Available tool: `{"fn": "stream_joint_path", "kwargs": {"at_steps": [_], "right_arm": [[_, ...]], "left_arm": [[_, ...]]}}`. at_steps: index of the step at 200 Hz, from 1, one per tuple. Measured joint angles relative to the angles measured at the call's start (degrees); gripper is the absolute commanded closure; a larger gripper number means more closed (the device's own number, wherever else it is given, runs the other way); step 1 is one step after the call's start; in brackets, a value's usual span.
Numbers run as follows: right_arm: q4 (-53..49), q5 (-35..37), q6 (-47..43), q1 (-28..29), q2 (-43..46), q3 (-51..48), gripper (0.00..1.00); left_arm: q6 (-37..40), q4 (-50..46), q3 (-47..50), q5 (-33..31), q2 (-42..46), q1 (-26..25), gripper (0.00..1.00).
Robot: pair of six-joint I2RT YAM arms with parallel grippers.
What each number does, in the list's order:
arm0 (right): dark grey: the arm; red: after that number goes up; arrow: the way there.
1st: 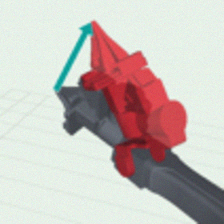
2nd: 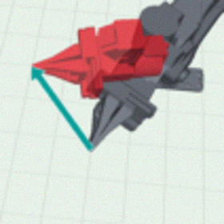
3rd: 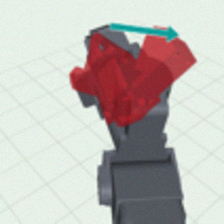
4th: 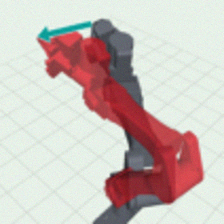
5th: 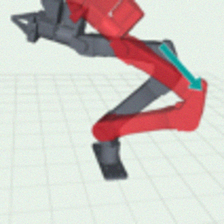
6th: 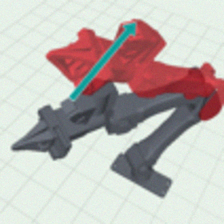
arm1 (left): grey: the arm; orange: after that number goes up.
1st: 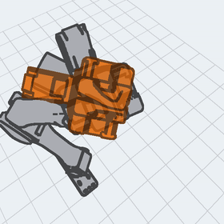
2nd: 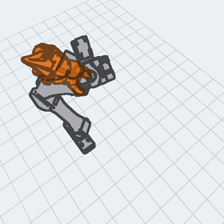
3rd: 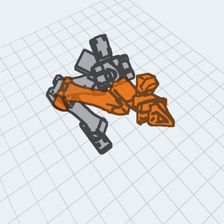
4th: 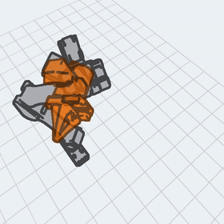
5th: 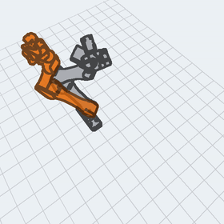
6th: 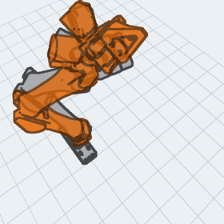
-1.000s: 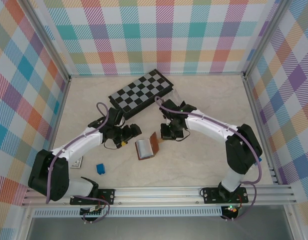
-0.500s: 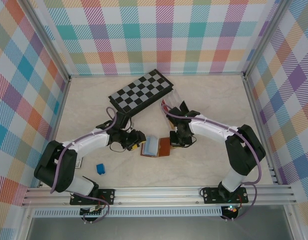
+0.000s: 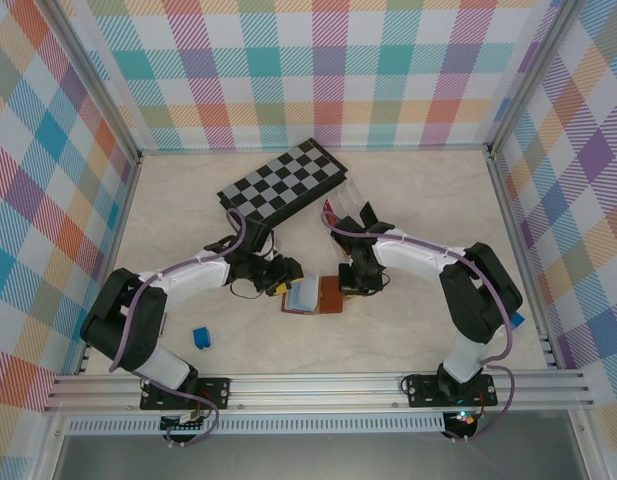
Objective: Take the credit cards out of the card holder
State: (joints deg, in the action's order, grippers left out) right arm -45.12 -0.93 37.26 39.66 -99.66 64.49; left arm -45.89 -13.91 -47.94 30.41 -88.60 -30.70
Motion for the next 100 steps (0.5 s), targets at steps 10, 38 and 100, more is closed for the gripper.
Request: {"fn": "stream_joint_path", "kwargs": {"at_steps": [10, 38, 100], "right_arm": [[0.11, 0.02, 0.0, -0.15, -0.15, 0.0, 0.95], [0.59, 0.02, -0.22, -0.42, -0.55, 0.0, 0.95], [2.49, -0.94, -0.81, -2.29, -1.77, 0.0, 0.95]], "left_arm": [[0.02, 0.74, -0.02, 0.74, -0.74, -0.44, 0.51], [-0.24, 2.34, -1.29, 2.99, -2.82, -1.79, 0.57], [-2.97, 10.14, -4.72, 6.27, -8.37, -6.54, 0.62]]}}
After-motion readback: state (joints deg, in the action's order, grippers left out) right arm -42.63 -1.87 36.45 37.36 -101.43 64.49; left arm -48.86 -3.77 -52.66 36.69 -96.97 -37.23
